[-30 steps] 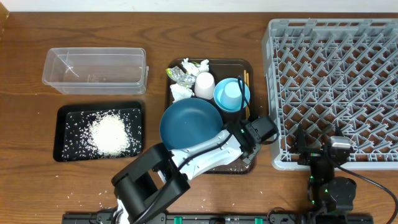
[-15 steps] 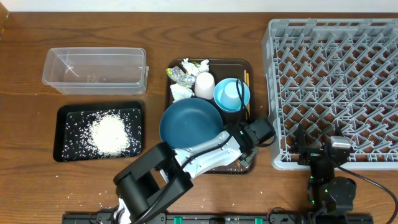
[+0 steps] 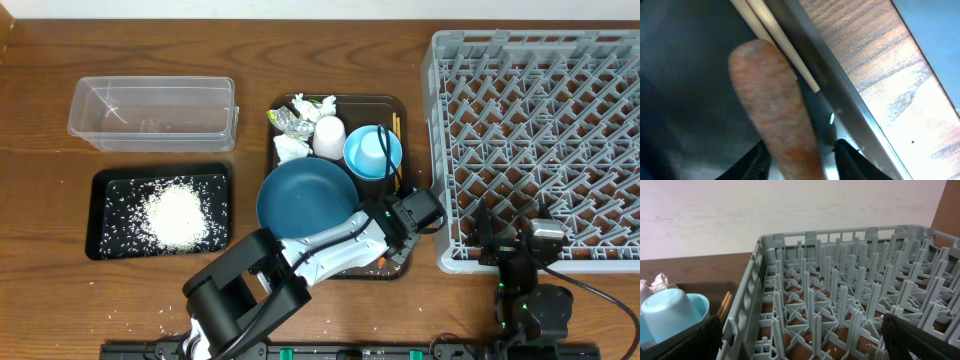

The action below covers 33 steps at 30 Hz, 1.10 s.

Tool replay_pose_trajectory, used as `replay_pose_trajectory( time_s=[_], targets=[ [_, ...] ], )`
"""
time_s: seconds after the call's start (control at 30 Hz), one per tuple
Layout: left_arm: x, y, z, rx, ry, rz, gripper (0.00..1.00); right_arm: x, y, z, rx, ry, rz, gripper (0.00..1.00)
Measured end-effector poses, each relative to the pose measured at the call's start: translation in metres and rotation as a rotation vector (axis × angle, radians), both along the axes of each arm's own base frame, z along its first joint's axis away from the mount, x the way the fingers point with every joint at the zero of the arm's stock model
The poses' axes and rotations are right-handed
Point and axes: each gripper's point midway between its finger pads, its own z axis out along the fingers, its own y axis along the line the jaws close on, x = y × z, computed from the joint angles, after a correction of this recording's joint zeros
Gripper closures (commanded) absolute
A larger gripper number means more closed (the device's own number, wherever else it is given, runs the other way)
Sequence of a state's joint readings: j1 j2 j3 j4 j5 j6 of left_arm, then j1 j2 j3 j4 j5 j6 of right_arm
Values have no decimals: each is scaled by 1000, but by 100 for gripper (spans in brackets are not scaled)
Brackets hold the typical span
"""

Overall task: Sort waste into correct bins and load items into the dishwasher rack
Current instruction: 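Lower the left gripper and grasp the orange carrot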

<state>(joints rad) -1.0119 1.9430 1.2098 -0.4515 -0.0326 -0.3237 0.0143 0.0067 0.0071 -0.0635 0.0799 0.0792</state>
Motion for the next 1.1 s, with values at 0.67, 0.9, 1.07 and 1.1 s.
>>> replay_pose_trajectory(
  time_s=[0.67,0.9,1.07,1.1],
  targets=[
    [-8,17,34,11,1,28,70,0,0,0,0,0,0,1],
    [10,26,130,-200,-128,90,58,0,0,0,0,0,0,1],
    [20,35,144,-226,-154,130,55,0,0,0,0,0,0,1],
    [20,34,141,-221,-148,129,55,0,0,0,0,0,0,1]
  ],
)
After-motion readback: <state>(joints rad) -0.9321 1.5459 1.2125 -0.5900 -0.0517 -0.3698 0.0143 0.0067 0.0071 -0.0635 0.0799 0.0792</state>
